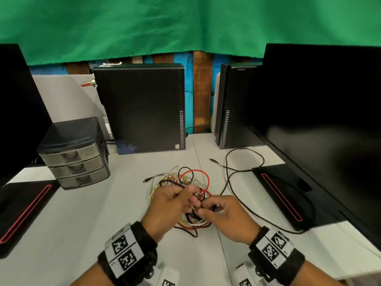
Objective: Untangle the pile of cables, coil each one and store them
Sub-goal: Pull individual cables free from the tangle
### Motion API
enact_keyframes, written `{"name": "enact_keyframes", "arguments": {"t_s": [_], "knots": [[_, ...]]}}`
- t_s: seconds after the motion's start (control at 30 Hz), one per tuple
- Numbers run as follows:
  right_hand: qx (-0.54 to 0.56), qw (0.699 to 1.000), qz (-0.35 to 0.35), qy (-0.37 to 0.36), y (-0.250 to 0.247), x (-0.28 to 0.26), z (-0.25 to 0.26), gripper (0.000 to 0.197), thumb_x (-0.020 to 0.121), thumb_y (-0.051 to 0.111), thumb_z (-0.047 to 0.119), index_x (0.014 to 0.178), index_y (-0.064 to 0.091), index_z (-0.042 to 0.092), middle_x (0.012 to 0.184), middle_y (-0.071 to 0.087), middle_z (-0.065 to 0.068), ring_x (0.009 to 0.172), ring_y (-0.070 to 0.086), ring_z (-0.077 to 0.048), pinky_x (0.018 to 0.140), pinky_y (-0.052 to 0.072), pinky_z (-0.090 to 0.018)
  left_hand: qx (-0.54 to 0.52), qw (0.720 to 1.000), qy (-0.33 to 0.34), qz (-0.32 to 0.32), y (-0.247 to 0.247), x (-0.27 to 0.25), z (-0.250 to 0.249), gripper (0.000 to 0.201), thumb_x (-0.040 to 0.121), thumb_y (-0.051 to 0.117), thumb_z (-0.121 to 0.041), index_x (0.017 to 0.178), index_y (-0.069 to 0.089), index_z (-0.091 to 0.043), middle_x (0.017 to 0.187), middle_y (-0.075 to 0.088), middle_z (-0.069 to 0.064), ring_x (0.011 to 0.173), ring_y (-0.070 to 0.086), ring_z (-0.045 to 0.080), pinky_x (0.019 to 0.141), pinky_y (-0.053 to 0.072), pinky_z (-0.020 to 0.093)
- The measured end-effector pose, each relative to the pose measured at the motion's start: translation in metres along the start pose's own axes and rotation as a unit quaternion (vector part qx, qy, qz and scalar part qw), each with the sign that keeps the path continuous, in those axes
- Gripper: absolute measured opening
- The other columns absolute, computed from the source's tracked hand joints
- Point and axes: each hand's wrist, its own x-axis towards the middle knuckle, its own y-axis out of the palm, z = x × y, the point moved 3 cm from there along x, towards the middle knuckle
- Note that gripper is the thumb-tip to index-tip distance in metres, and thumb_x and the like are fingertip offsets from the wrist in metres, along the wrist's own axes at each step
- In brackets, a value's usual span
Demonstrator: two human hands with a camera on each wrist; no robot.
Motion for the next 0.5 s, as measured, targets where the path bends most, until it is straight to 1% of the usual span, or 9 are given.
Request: {"name": "enact_keyframes", "arguments": {"t_s": [0.07,0.13,0.2,0.23,0.3,0.33,0.37,0.43,0.5], "knots": [[-0.016,1.000,-0.001,0.019,0.000,0.001,-0.005,0.012,0.093,0.071,0.020,0.084,0.078,0.016,0.078,0.074,0.007,0.072,0.064,-0.002,0.071,0.049,-0.018,-0.032,0.999,0.026,-0.010,-0.008,-0.002,-0.020,0.029,0.094,0.061,-0.026,0.076,0.075,-0.008,0.087,0.077,0.007,0.080,0.071,0.014,0.070,0.055,0.022],[-0.064,0.998,-0.008,0.015,-0.003,0.004,-0.009,0.014,0.095,0.069,0.025,0.085,0.080,0.023,0.078,0.074,0.010,0.073,0.066,-0.003,0.072,0.052,-0.021,-0.141,0.989,0.040,-0.028,-0.020,0.001,-0.036,0.030,0.087,0.061,-0.034,0.083,0.073,-0.008,0.085,0.075,0.001,0.082,0.070,0.012,0.073,0.055,0.025],[-0.103,0.995,-0.001,0.014,-0.003,0.006,-0.010,0.016,0.096,0.067,0.029,0.087,0.080,0.026,0.080,0.074,0.013,0.075,0.067,-0.003,0.073,0.054,-0.023,-0.269,0.962,0.030,-0.047,-0.032,0.008,-0.041,0.032,0.083,0.062,-0.038,0.094,0.073,-0.010,0.078,0.067,-0.003,0.076,0.066,0.010,0.068,0.053,0.024],[-0.109,0.994,-0.001,0.012,-0.003,0.007,-0.009,0.016,0.096,0.066,0.030,0.088,0.079,0.027,0.081,0.073,0.013,0.076,0.066,-0.003,0.073,0.054,-0.023,-0.284,0.957,0.017,-0.049,-0.033,0.011,-0.036,0.030,0.083,0.065,-0.037,0.097,0.073,-0.012,0.077,0.064,-0.002,0.071,0.063,0.009,0.064,0.051,0.023],[-0.115,0.993,-0.014,-0.018,-0.003,0.009,-0.001,0.017,0.096,0.066,0.031,0.086,0.079,0.028,0.079,0.071,0.013,0.076,0.065,-0.005,0.074,0.053,-0.027,-0.202,0.979,-0.013,-0.007,-0.018,0.009,-0.018,0.019,0.085,0.071,-0.030,0.093,0.074,-0.014,0.078,0.061,0.001,0.062,0.057,0.009,0.056,0.045,0.022],[-0.126,0.991,-0.018,-0.042,-0.002,0.008,0.004,0.017,0.096,0.064,0.031,0.087,0.079,0.028,0.078,0.070,0.014,0.077,0.063,-0.006,0.074,0.052,-0.027,-0.118,0.993,-0.019,0.022,-0.007,0.005,-0.007,0.012,0.089,0.071,-0.026,0.088,0.074,-0.014,0.074,0.062,0.003,0.058,0.055,0.008,0.053,0.044,0.021],[-0.147,0.987,-0.018,-0.067,-0.002,0.008,0.009,0.018,0.097,0.063,0.031,0.089,0.078,0.030,0.077,0.068,0.015,0.079,0.061,-0.007,0.074,0.050,-0.026,-0.029,0.999,-0.012,0.041,0.002,0.002,0.002,0.013,0.092,0.069,-0.022,0.082,0.074,-0.015,0.068,0.062,0.003,0.054,0.055,0.007,0.052,0.042,0.021],[-0.183,0.979,-0.018,-0.092,0.000,0.007,0.014,0.019,0.097,0.059,0.033,0.091,0.077,0.032,0.078,0.068,0.016,0.080,0.059,-0.006,0.074,0.048,-0.026,0.071,0.997,0.033,0.021,0.010,0.000,0.007,0.026,0.097,0.065,-0.019,0.073,0.073,-0.014,0.058,0.064,0.001,0.049,0.056,0.006,0.053,0.043,0.020],[-0.175,0.982,-0.022,-0.073,-0.005,0.007,0.010,0.018,0.097,0.062,0.035,0.090,0.078,0.028,0.081,0.072,0.013,0.079,0.063,-0.007,0.074,0.052,-0.031,0.054,0.995,0.077,-0.034,-0.001,0.003,-0.008,0.024,0.097,0.062,-0.018,0.080,0.075,-0.008,0.060,0.066,-0.001,0.054,0.061,0.008,0.057,0.048,0.019]]}}
